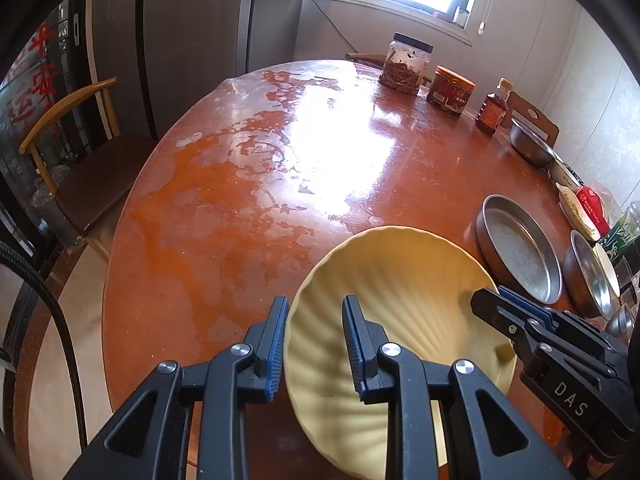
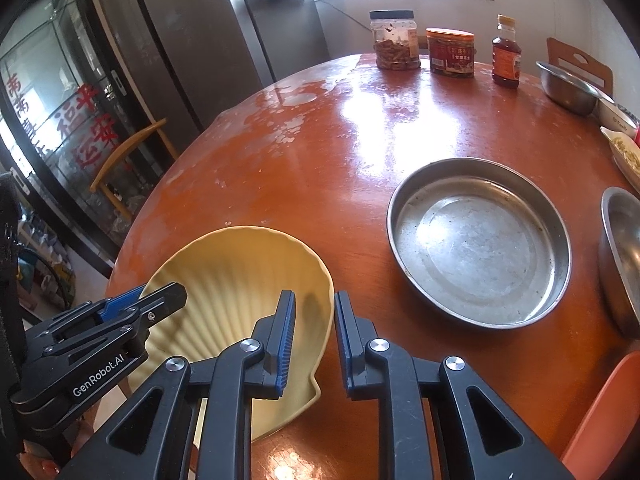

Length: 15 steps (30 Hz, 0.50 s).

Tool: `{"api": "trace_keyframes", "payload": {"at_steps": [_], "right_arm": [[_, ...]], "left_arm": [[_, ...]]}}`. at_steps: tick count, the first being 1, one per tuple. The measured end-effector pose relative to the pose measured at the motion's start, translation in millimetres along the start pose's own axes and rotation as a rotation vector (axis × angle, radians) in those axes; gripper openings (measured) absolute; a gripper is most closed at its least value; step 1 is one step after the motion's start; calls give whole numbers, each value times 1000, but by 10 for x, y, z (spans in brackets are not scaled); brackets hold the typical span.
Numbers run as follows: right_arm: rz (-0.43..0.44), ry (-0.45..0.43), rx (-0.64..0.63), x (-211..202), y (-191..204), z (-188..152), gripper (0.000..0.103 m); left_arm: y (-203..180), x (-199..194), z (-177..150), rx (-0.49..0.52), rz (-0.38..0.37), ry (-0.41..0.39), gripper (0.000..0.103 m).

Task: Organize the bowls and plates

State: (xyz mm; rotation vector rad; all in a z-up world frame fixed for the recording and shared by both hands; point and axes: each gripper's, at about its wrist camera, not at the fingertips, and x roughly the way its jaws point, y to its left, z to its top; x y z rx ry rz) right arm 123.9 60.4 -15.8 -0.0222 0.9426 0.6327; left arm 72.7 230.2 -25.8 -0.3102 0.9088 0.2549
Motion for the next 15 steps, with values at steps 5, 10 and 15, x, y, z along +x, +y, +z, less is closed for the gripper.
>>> {"api": "trace_keyframes", "payload": {"at_steps": [5,10,15], "right_arm": [[5,-4,-1,-8,-14,0,24],[-2,-21,-4,-45,-23,7,30],[-1,-36,5,-96,-60,13,36]], "left_arm": [[-18,-5,-4,3,4,1,28],[-40,-14,-3,4,14,0,28],[-54,-69,14,5,26,-18,32]]}}
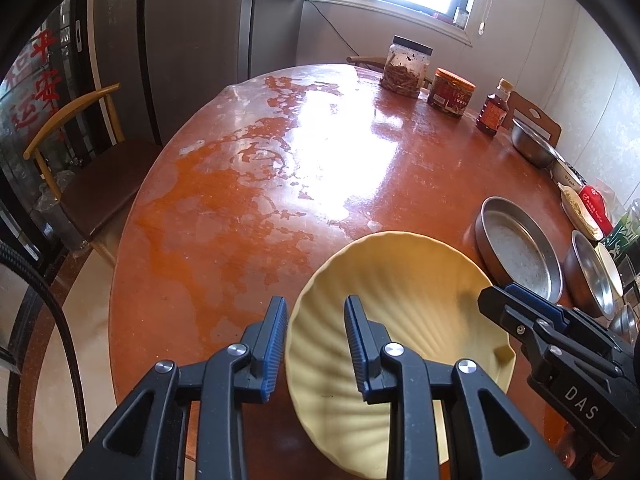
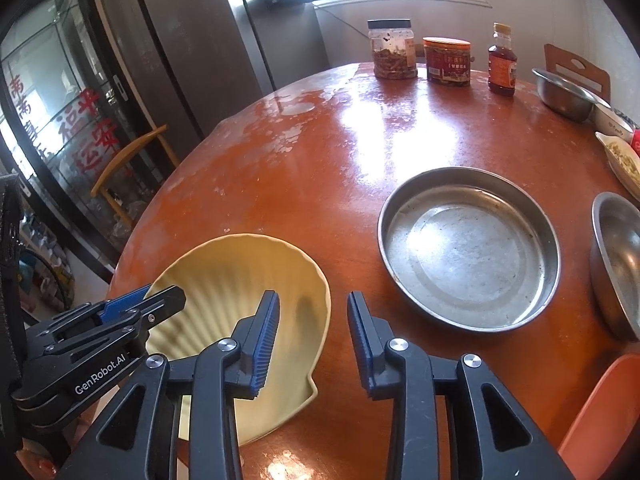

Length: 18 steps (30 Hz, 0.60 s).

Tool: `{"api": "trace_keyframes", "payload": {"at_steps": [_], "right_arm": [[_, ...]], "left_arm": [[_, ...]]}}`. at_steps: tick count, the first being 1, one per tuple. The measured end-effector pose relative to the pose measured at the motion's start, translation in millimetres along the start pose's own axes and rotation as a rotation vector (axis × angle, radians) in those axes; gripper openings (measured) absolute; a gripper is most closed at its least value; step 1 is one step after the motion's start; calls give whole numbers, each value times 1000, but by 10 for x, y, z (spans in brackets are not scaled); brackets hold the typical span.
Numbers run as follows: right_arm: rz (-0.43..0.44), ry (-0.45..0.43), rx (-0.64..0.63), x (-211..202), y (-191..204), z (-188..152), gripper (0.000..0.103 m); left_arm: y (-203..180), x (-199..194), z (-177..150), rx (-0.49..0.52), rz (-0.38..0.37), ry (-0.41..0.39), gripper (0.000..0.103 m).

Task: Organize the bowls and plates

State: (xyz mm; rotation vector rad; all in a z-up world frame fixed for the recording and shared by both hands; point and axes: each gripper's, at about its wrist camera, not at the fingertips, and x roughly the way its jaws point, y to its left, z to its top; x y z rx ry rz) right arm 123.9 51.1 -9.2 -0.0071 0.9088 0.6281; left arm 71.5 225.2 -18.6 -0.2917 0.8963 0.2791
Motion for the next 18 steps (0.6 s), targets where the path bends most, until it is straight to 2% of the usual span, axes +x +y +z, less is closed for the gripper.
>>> {"api": "trace_keyframes", "payload": {"at_steps": [10,14,18], "right_arm": [[5,-31,26,-158,-89,-1,38],[9,-48,42,-258,-130,-11,47],[10,-64,50,-356,-183,-10,48]], "left_arm": [[-29,-182,6,-2,12,-42,37],[-75,-244,-11,0,6,-50,39],[-151,-319,-31,7,-2,-58,42]]}}
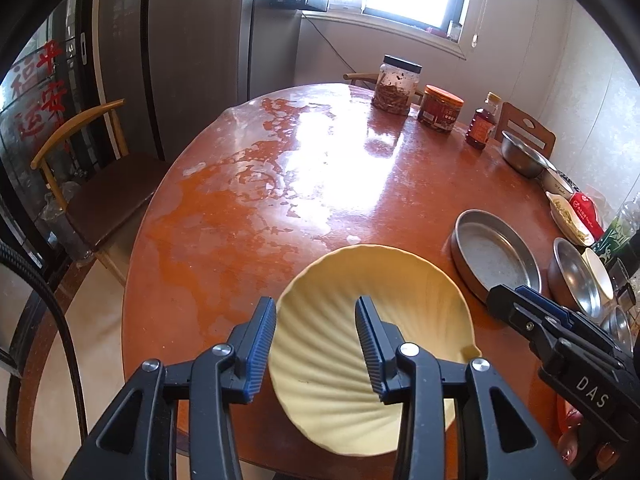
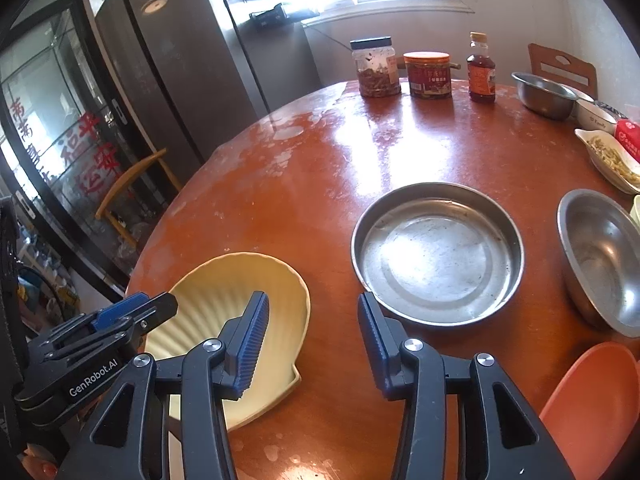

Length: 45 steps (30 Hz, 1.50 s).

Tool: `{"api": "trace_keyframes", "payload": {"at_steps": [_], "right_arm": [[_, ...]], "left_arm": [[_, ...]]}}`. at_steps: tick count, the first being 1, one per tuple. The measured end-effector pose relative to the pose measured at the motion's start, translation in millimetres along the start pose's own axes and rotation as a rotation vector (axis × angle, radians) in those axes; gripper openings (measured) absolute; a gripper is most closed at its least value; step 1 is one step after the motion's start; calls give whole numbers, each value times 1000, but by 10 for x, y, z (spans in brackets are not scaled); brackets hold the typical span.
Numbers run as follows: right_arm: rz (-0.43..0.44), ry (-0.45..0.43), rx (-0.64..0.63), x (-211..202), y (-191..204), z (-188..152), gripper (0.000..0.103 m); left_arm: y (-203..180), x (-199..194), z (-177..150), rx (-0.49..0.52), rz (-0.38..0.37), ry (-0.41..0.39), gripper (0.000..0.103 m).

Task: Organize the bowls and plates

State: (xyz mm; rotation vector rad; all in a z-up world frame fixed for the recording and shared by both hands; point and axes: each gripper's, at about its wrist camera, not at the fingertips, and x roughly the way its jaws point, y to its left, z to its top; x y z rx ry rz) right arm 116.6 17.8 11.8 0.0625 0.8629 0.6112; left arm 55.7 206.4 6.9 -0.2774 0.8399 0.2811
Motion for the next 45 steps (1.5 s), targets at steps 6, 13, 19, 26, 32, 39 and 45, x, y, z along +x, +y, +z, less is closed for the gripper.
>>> {"api": "trace_keyframes", "payload": {"at_steps": [6,13,19,26,32,39,45], "right_arm": [[4,-25,13,-190,-64,-22,52],[-5,-79,15,-461,-151,-45,57],[-26,-120,18,-706,-244,-119,61],[-35,-150,40,-943,-429,-193,65],[-66,-175,65,-1151,-615,-274,65],[-112,-192,86,-1412,-881,-462,66],[-155,-184,129,-1581,-1159,-674,66]], "left_arm": [[-157,-137,-24,22,-13,-19,47],[-379,-283,-57,51,-22,-38,49],[-574,-375,-103,75,-33,-48,57],[-783,-474,-172,103,-58,-50,57],[-983,-519,-234,134,-80,-48,57],[-1243,-504,-333,175,-103,-30,57],[-1491,-479,-438,220,-130,-9,57]]}}
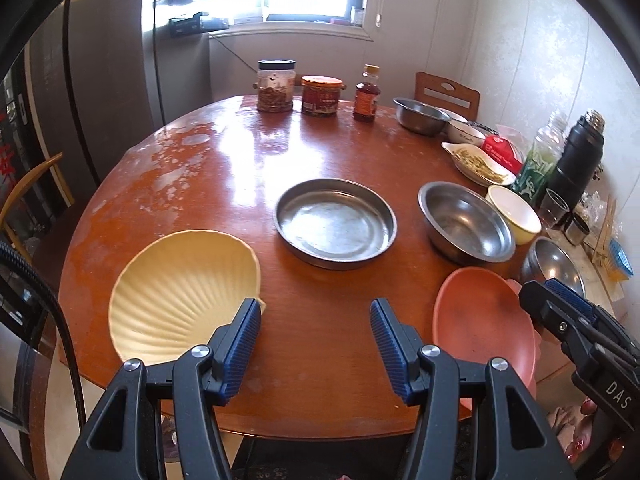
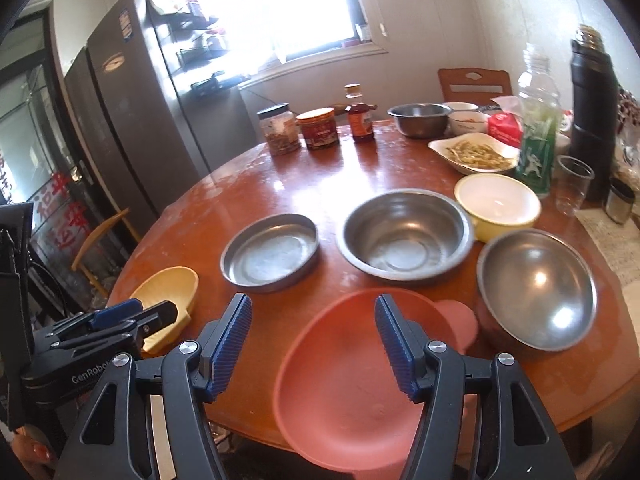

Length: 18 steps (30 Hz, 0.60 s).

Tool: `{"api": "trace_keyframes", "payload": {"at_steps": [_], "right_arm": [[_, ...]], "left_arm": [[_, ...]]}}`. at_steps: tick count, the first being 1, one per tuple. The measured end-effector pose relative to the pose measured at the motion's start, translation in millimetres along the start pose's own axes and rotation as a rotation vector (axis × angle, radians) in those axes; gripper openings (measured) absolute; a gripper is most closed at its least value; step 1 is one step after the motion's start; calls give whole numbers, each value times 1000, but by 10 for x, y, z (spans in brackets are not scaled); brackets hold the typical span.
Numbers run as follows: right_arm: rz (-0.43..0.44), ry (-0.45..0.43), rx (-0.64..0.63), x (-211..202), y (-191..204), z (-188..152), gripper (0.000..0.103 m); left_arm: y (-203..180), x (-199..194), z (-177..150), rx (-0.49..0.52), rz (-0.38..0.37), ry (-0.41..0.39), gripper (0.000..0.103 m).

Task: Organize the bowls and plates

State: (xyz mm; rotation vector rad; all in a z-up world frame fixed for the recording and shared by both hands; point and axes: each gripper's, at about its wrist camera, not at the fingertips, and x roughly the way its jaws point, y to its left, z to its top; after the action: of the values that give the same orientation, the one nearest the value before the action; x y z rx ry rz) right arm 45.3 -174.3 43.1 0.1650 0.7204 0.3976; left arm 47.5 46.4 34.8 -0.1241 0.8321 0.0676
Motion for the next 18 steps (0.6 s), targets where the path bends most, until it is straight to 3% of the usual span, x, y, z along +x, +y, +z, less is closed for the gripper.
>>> {"api": "trace_keyframes", "payload": {"at_steps": [8,18], "right_arm": [[-104,7,-2,-126,-268,-242,66],[-122,72,72,-75,-568,-447,66]], "left_arm": [[-268,99,-79,40,-25,35,57],[-544,272,-179,94,-71,91,57]]}}
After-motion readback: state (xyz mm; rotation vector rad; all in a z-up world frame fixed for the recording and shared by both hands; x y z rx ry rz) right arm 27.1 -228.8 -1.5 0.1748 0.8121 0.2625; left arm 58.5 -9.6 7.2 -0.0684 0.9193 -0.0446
